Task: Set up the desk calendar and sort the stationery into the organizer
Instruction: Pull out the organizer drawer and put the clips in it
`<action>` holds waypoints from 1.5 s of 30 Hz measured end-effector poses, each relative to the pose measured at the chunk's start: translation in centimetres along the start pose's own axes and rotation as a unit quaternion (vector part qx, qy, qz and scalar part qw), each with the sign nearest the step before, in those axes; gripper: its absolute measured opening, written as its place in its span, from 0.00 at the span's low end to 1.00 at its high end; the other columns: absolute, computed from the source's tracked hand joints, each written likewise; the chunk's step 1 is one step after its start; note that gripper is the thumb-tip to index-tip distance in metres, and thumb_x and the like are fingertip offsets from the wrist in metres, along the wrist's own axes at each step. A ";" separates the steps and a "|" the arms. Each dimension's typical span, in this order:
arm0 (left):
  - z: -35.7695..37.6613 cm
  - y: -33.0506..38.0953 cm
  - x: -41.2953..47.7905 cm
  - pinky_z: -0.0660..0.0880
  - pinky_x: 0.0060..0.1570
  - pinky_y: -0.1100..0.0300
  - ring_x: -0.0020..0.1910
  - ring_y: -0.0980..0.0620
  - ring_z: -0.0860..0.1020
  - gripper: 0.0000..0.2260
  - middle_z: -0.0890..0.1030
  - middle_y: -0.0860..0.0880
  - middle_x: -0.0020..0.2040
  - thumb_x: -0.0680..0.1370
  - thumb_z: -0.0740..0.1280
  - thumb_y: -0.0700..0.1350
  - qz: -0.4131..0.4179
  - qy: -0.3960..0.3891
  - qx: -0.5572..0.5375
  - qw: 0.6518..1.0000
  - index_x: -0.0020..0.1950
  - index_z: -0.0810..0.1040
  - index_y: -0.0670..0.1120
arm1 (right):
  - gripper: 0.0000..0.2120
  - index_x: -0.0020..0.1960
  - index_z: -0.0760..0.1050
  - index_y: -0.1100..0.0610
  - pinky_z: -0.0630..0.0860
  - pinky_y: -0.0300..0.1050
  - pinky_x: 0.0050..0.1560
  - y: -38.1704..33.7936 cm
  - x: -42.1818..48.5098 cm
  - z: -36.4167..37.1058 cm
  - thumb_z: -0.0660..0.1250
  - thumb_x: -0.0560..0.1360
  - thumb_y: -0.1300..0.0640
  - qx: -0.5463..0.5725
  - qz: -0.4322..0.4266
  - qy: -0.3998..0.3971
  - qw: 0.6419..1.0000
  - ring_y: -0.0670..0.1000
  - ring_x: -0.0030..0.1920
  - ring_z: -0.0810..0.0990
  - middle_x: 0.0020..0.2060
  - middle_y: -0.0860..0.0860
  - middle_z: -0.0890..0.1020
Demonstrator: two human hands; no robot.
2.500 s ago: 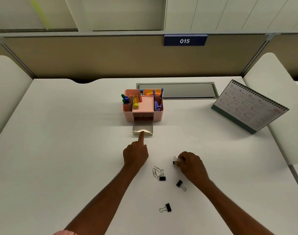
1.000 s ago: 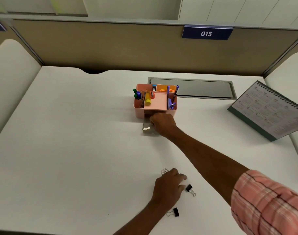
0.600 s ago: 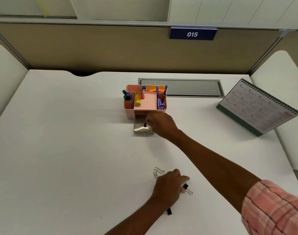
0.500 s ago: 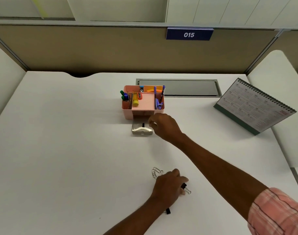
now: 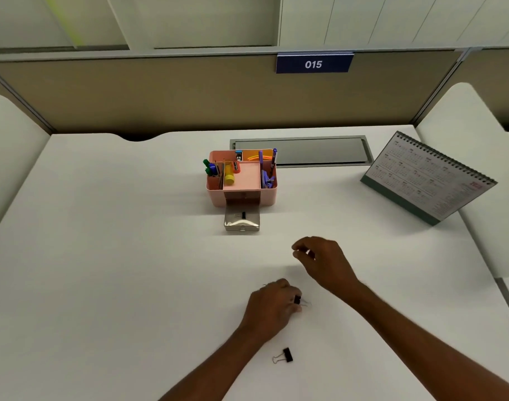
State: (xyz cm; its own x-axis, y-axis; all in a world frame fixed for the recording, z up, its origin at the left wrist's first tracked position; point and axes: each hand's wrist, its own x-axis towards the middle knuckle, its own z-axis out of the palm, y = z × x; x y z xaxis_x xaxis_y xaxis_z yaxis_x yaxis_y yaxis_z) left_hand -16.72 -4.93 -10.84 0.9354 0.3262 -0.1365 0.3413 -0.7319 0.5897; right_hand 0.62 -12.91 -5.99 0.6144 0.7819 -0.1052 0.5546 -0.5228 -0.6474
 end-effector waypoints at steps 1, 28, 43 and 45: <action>-0.8 -0.5 0.1 0.76 0.50 0.57 0.55 0.54 0.79 0.13 0.80 0.56 0.56 0.79 0.69 0.55 -0.010 0.012 0.001 1.000 0.63 0.80 0.57 | 0.05 0.53 0.82 0.47 0.77 0.39 0.44 0.3 -1.0 0.2 0.72 0.78 0.53 0.010 0.018 0.000 1.000 0.42 0.39 0.80 0.41 0.40 0.83; -12.4 -8.4 13.3 0.78 0.51 0.56 0.54 0.47 0.81 0.13 0.84 0.49 0.58 0.79 0.72 0.48 -0.156 0.081 0.146 0.974 0.63 0.83 0.52 | 0.29 0.73 0.66 0.43 0.75 0.43 0.56 2.6 -14.0 6.2 0.68 0.74 0.39 -0.064 -0.008 -0.196 0.978 0.43 0.63 0.68 0.62 0.40 0.68; -12.6 -9.9 15.1 0.78 0.55 0.55 0.58 0.47 0.81 0.19 0.83 0.50 0.63 0.78 0.74 0.50 -0.150 0.004 0.167 0.974 0.69 0.80 0.54 | 0.21 0.69 0.70 0.44 0.76 0.46 0.54 2.3 -13.4 6.9 0.66 0.77 0.43 -0.071 -0.064 -0.204 0.974 0.45 0.60 0.69 0.58 0.42 0.71; -12.7 -9.9 14.9 0.79 0.56 0.54 0.59 0.47 0.81 0.21 0.83 0.50 0.64 0.78 0.74 0.51 -0.149 0.013 0.167 0.974 0.71 0.78 0.54 | 0.19 0.68 0.71 0.44 0.76 0.46 0.54 2.3 -13.4 6.9 0.64 0.78 0.44 -0.075 -0.071 -0.207 0.973 0.46 0.61 0.70 0.58 0.42 0.72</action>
State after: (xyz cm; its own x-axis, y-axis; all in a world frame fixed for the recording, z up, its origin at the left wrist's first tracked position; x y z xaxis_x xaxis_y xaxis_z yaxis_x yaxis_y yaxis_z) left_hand -7.35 14.76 -8.53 0.7889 0.5660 -0.2392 0.6126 -0.7550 0.2338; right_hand -10.24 -22.19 -11.29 0.2640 0.9035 -0.3375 0.7127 -0.4185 -0.5629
